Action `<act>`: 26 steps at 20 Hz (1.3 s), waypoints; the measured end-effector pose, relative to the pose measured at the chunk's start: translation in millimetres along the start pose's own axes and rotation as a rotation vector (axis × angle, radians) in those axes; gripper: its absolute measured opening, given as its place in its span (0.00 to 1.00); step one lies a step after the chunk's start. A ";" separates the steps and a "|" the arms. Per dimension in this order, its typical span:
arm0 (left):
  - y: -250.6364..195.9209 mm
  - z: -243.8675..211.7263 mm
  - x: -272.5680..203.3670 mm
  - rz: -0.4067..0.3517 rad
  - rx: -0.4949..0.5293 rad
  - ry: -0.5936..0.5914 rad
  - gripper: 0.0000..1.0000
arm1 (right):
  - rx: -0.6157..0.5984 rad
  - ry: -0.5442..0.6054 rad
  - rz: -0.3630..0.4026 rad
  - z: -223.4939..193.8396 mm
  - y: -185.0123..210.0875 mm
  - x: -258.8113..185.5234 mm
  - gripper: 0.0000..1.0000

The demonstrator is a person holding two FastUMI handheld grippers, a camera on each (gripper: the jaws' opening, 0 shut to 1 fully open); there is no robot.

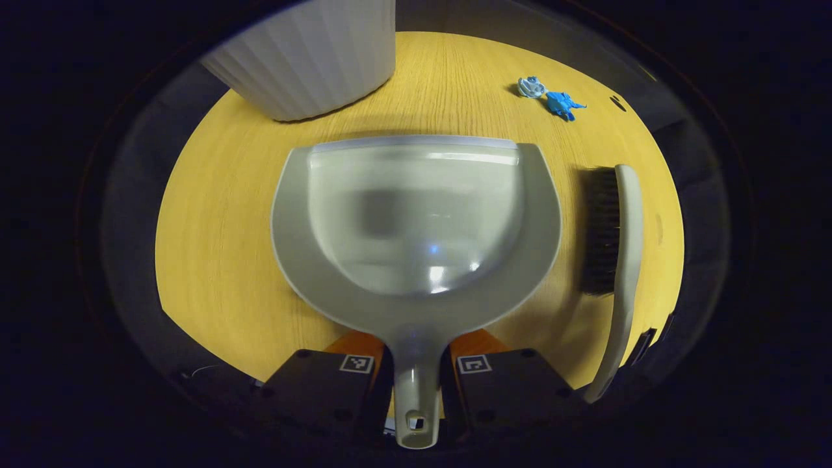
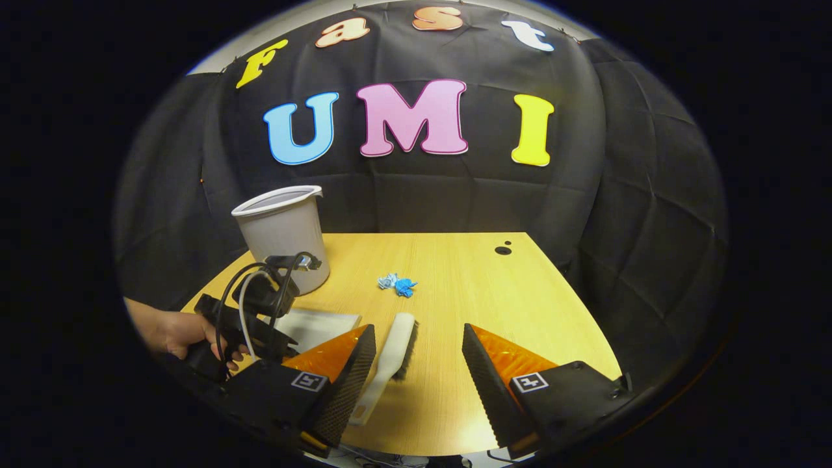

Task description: Pick up the small broom and dustpan from the desktop, sweep the trash into the dustpan with the broom, and then empty the trash into the garbage bin.

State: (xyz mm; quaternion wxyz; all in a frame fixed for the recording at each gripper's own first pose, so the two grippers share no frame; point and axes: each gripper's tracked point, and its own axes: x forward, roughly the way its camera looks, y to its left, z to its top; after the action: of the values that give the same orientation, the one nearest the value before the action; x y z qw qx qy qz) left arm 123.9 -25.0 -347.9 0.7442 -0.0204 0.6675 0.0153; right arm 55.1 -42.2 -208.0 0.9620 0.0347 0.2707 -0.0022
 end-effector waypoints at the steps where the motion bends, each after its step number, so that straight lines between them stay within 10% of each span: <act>1: -0.4 -0.3 0.6 -0.005 -0.001 0.000 0.31 | -0.009 0.026 0.004 -6.2 2.5 1.6 0.87; 10: 5.8 4.1 1.4 -0.050 0.004 -0.072 0.30 | 0.029 0.481 0.019 -73.9 40.5 24.6 0.87; 22: 7.7 2.1 -0.4 -0.092 -0.012 -0.116 0.29 | 0.183 0.898 -0.208 -174.7 33.4 76.5 0.83; 26: 8.1 -0.5 -1.5 -0.085 -0.008 -0.115 0.30 | 0.278 0.962 -0.224 -186.1 32.2 81.4 0.66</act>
State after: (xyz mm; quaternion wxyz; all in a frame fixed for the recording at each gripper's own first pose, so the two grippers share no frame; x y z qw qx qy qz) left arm 122.8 -17.0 -346.6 0.7812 -0.0507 0.6221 -0.0123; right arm 28.5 3.7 -406.7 0.7088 0.1304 0.6818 -0.1250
